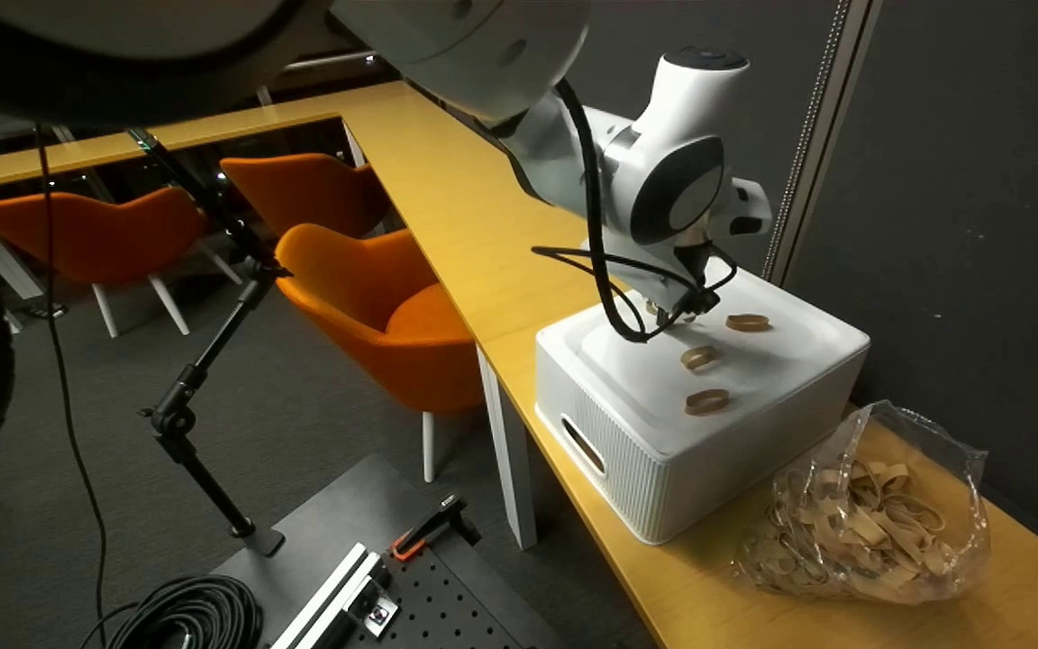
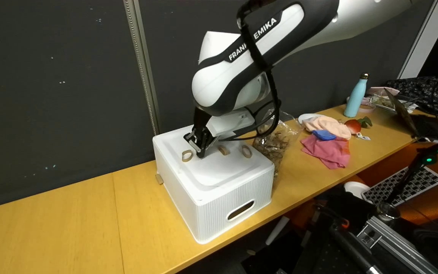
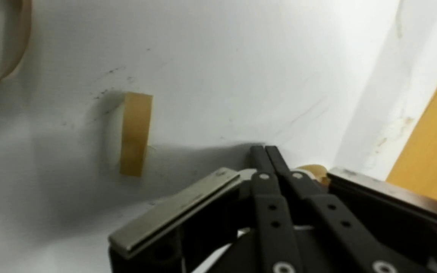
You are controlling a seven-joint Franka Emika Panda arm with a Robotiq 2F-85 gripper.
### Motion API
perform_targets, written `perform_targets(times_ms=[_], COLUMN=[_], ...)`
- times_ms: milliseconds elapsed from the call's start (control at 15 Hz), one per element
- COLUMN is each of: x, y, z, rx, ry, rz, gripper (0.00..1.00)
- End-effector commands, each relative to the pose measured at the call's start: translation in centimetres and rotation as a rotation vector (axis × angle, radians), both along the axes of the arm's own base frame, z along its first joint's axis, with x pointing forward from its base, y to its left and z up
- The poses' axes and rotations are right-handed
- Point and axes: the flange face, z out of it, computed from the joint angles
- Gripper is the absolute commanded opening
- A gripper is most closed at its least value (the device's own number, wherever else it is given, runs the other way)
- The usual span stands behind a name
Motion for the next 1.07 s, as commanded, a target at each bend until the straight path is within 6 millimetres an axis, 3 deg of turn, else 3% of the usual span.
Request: perform_targets(times_ms=[0, 200, 333, 733, 1000], x=[-1.6, -2.4, -2.5, -1.7, -3.5], y=[0.1, -0.3, -0.4, 1.4, 0.6], z=[3.4, 5.8, 6.4, 4.3, 5.3], rx=[0.036, 0.034, 0.041, 0.033, 0.008], ry=[-0.032, -0.056, -0.061, -0.042, -0.016], rz=[-0.012, -0.019, -0.02, 0.021, 0.009], gripper=[0.0, 0.0, 0.0, 0.0, 0.0])
